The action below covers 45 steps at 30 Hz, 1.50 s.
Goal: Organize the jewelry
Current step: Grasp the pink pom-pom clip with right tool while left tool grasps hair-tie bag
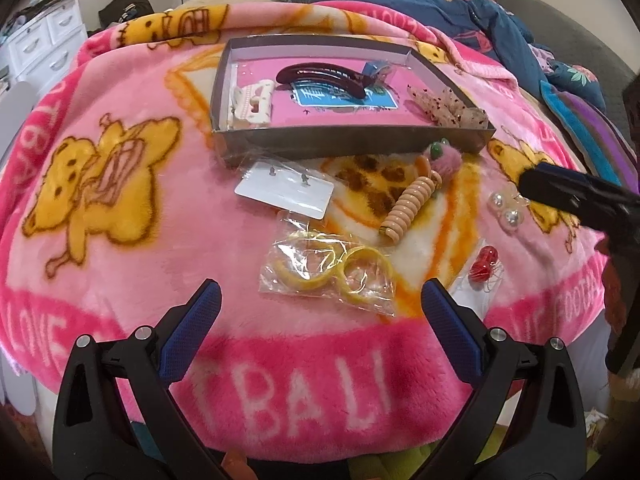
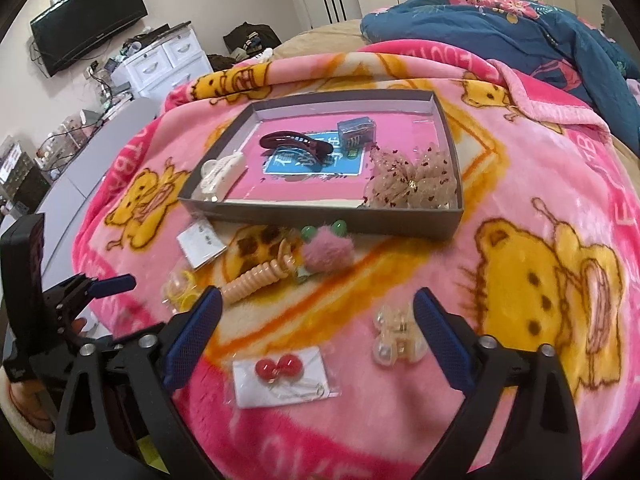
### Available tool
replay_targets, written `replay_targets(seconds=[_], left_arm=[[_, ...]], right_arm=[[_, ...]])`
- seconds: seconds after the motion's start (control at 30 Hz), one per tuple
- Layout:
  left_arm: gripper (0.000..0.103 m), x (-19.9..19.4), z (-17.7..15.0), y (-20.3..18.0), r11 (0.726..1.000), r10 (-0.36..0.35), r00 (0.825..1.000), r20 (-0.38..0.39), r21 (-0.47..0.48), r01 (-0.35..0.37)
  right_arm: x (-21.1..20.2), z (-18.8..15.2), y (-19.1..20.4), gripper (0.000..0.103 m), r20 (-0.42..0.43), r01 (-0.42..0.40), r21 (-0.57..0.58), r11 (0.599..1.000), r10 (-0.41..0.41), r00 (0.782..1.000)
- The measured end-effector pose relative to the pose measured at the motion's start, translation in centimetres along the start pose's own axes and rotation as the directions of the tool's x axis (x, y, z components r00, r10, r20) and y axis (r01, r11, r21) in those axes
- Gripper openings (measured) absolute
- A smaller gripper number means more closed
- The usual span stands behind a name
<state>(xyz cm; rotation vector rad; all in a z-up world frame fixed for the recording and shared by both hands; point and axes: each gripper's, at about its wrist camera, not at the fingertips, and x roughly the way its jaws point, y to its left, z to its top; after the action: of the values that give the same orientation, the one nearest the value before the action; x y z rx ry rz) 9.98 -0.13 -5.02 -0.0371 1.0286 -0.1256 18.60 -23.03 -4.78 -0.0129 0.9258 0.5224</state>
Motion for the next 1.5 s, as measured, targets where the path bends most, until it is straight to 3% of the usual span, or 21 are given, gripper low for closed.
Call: replay_targets(seconds=[0.5, 0.57, 0.63, 0.87, 0.9, 0.97, 1.13, 1.33, 1.5], left_arm=[[0.093, 2.5, 0.1, 0.5, 1.0, -0.003, 0.999, -0.037, -0.01, 0.002], [0.093, 2.7, 0.1, 0.6, 1.0, -0.008, 0.999, -0.04, -0.013, 0.007], [0.093, 3.0, 0.1, 0.6, 1.0, -0.009, 0.999, -0.042, -0.01, 0.009], [0.093, 3.7, 0.4, 0.2, 1.0, -0.006, 1.0, -0.031, 0.002, 0.006], [0.091, 3.8, 0.5, 0.1, 1.0, -0.004, 1.0, -0.028, 0.002, 0.004], [0.074, 3.9, 0.5, -0.1, 1.0, 0.001, 1.0, -0.028, 0.017, -0.001], [0.07, 3.4, 0.4, -0.5, 0.999, 0.017, 1.0, -0.026, 0.046, -0.015], [0.07, 1.6, -0.2, 0.4, 1.0, -0.03, 0.999, -0.016, 0.002, 0.03], [0.07, -0.6, -0.8, 1.7, 0.999, -0.027, 0.999, 0.019, -0.033, 0.028]], right_arm=[[6.9, 2.5, -1.6, 0.052, -0.109, -0.036, 0.081, 0.996, 0.044, 0.993], [7.8, 2.7, -1.8, 0.046, -0.116, -0.033, 0.085, 0.996, 0.043, 0.992], [8.3, 2.7, -2.0, 0.031, -0.123, -0.034, 0.094, 0.995, 0.045, 0.991], [7.2, 2.1, -3.0, 0.028, -0.09, -0.007, 0.101, 0.995, 0.016, 0.996], [6.9, 2.0, -3.2, 0.028, -0.085, -0.002, 0.11, 0.994, 0.011, 0.996], [5.9, 1.7, -4.2, 0.028, -0.071, 0.003, 0.133, 0.991, 0.006, 0.997], [3.5, 1.1, -5.7, 0.028, -0.041, 0.016, 0.168, 0.986, -0.009, 0.999], [1.0, 0.9, -5.7, 0.028, -0.007, 0.009, 0.166, 0.986, -0.008, 1.0], [-0.5, 1.0, -4.6, 0.028, 0.02, -0.004, 0.137, 0.991, 0.001, 1.0]])
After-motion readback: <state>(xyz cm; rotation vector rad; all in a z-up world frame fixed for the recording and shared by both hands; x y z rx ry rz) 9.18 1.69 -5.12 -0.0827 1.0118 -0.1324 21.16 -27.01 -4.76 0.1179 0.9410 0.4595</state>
